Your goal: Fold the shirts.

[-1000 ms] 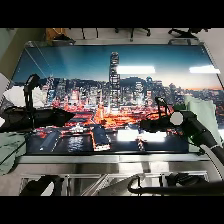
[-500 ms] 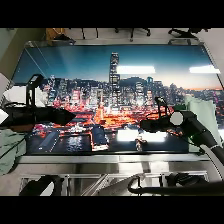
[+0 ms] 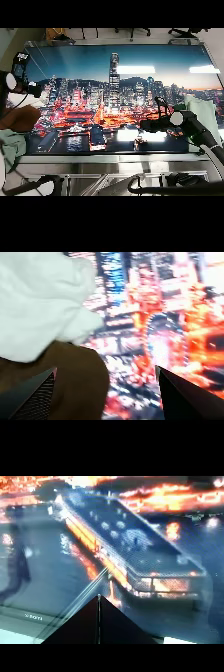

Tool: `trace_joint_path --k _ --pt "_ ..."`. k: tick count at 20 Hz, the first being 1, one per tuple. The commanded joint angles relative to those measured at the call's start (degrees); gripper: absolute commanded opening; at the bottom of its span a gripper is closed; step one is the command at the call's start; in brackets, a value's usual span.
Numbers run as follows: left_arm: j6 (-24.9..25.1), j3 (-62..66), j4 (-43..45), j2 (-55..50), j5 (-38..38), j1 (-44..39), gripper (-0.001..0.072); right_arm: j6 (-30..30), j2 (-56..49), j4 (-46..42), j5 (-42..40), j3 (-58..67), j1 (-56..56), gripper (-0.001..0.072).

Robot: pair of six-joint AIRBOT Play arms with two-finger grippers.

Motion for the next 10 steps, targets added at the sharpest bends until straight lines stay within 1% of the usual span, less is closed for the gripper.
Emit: trace_joint_path --k 1,4,6,8,9,10 --pt "-0.8 11.4 5.6 -18.5 4.0 7.4 0.0693 0.0 -0.1 0.0 -0.1 0.0 0.0 0.0023" --pt "-0.8 19.5 5.5 -31.0 3.4 10.9 0.0693 0.0 -0.6 0.0 -0.3 0.0 0.0 0.0023" --pt "-0.8 22.6 4.8 -35.8 3.6 12.0 0.0693 0.0 -1.0 0.0 -0.3 0.0 0.0 0.0023" --pt "-0.8 24.9 0.8 -38.8 2.6 13.2 0.0692 0.0 -1.5 0.0 -0.3 0.0 0.0 0.0023" --pt "-0.8 25.3 -0.5 -39.6 2.0 13.6 0.0669 0.0 -1.7 0.0 -0.3 0.0 0.0 0.0023" --pt "-0.8 25.4 -0.4 -40.0 1.2 13.8 0.0436 0.0 -1.9 0.0 -0.3 0.0 0.0 0.0023"
